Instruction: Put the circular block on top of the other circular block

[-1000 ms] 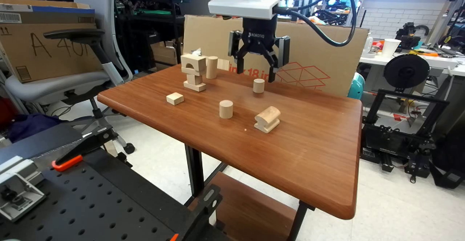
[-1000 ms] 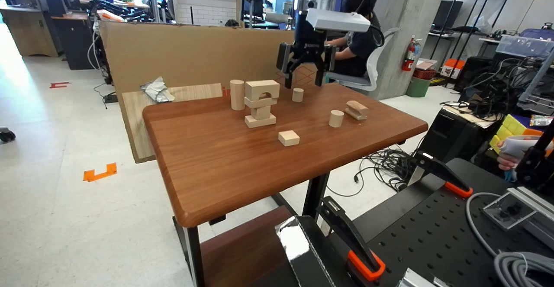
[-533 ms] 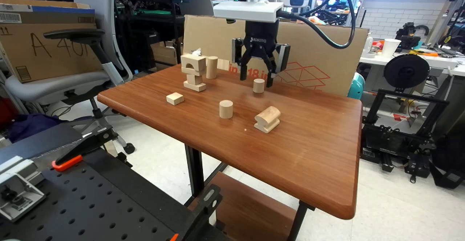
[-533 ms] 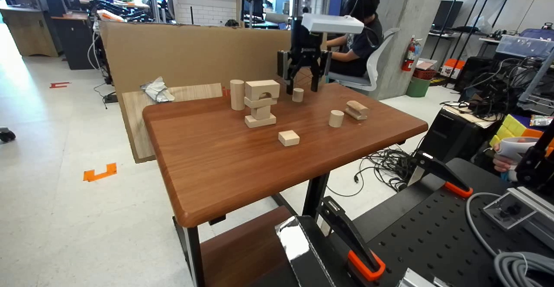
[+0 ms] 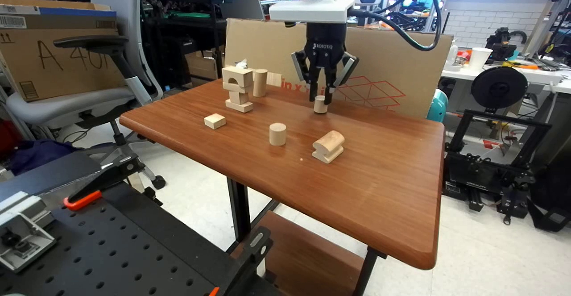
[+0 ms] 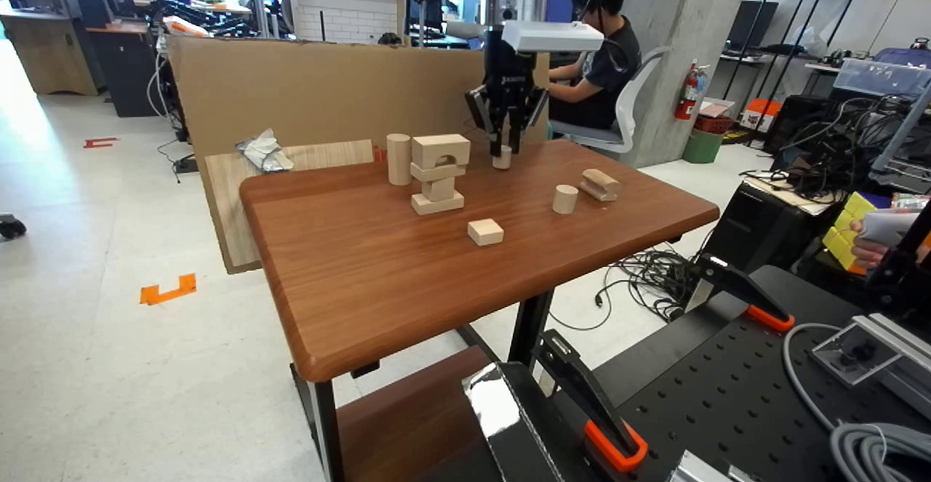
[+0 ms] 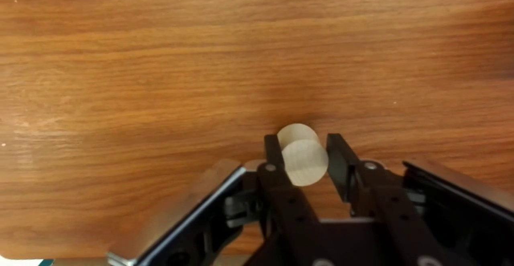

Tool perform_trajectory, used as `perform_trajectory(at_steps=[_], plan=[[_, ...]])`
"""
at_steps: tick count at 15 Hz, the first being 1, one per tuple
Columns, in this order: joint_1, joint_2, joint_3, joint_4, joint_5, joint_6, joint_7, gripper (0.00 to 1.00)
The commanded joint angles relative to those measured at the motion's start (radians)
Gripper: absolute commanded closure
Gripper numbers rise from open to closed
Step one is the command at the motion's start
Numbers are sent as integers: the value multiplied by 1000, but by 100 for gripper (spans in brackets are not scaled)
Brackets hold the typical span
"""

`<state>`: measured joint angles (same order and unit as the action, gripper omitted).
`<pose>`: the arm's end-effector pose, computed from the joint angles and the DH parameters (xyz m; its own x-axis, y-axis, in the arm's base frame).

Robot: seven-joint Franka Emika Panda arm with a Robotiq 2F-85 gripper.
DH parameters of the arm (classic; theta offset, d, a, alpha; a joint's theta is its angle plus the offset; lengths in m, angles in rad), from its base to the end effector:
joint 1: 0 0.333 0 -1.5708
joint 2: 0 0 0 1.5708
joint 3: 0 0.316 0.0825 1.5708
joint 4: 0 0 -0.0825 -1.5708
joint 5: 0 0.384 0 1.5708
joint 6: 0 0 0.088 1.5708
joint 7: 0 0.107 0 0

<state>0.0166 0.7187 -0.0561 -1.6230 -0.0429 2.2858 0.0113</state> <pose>0.6847 -0.0236 0.1971 0.9984 -0.0108 -0.0558 -0.0070 -0.9976 0.0683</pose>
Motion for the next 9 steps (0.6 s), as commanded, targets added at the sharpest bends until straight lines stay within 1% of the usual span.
perform_trajectory(at_steps=[1,4,7,9], plan=[[-10,-30,14,2,-11,-62,-26,92],[-12,-126,21,-96,-17,-51,-68,92],[-11,-269,16,-262,-33,13,-100,92],[-16,-353,12,-363,-48,33,-118,92]])
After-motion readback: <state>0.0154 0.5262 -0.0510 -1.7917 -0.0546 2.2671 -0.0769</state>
